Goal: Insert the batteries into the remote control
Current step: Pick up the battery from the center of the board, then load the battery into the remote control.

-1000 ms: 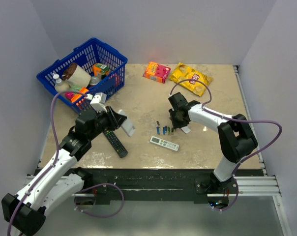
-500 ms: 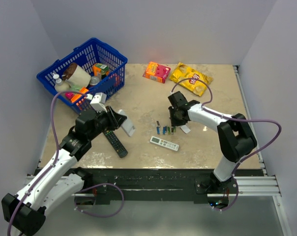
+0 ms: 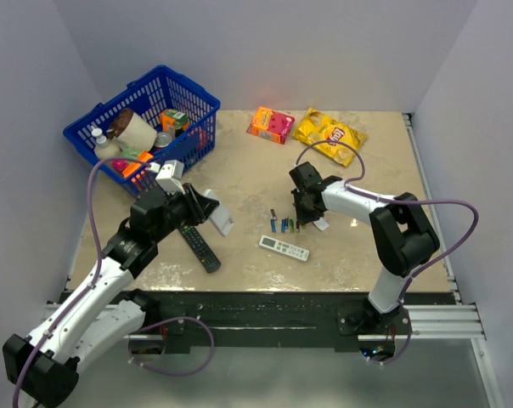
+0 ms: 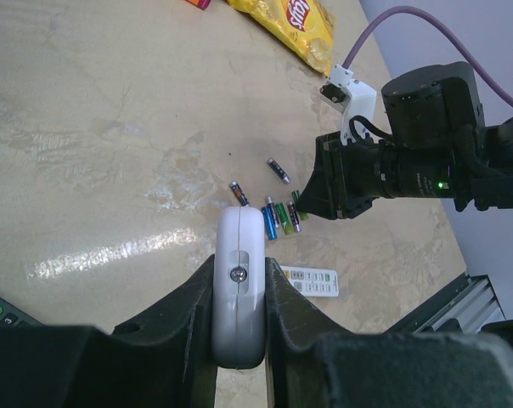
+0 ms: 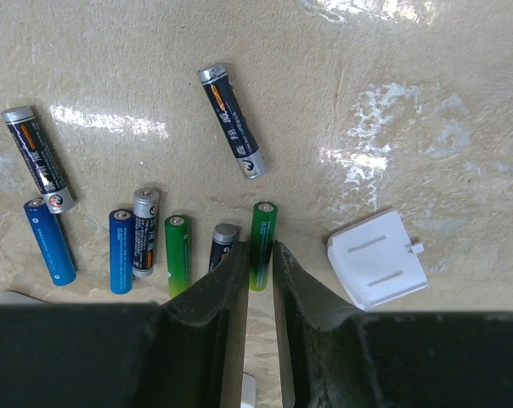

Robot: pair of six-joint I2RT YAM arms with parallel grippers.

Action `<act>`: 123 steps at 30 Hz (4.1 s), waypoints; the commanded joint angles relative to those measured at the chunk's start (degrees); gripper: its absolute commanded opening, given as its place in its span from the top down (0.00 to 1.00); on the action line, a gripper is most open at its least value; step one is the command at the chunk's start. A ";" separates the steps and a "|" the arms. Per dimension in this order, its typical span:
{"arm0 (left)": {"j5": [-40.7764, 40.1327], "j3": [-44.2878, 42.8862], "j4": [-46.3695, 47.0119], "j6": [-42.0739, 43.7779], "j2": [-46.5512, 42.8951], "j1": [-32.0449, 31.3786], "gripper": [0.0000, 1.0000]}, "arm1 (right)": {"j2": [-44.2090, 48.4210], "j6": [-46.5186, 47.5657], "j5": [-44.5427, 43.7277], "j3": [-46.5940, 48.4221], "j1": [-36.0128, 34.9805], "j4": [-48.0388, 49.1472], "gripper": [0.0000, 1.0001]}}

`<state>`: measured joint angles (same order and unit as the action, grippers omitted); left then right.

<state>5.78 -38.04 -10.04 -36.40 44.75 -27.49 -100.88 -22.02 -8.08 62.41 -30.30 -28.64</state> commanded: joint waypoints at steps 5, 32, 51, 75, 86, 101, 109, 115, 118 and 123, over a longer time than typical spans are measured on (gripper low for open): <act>1.34 -1.51 2.22 -0.69 -0.02 0.24 1.00 | -1.16 0.40 -0.80 -0.19 0.25 1.13 0.79; 25.49 -12.31 9.16 -0.42 21.85 0.77 1.00 | 25.55 29.21 22.90 5.08 -0.81 1.31 1.00; 44.58 -21.81 19.09 -7.19 31.63 0.85 1.00 | 37.78 43.02 55.54 2.28 -5.47 6.85 1.00; 48.89 -21.37 23.67 -15.36 29.34 0.77 1.00 | 34.52 57.97 56.68 5.09 -8.63 -3.96 1.00; 49.68 -20.76 20.86 -14.67 27.93 0.59 1.00 | 33.73 61.48 56.33 6.49 -9.16 -5.46 1.00; 48.27 -23.74 10.48 -7.72 28.64 0.59 1.00 | 31.80 64.03 57.29 8.43 -9.86 -6.95 1.00; 48.18 -23.83 10.57 -7.98 28.64 0.50 1.00 | 30.22 65.79 55.54 8.69 -11.26 -8.00 1.00; 48.36 -23.92 10.48 -7.90 28.55 0.50 1.00 | 28.64 68.07 50.28 9.83 -12.32 -10.90 1.00; 48.45 -24.10 10.39 -7.81 28.64 0.59 1.00 | 28.37 68.95 48.25 9.57 -12.59 -11.52 1.00; 48.45 -24.27 10.13 -7.37 28.64 0.50 1.00 | 28.11 70.27 46.14 9.83 -12.76 -12.84 1.00</act>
<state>52.05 -59.05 -0.78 -43.57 74.54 -27.00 -72.38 45.67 42.46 70.19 -42.87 -39.20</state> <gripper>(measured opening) 0.265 0.055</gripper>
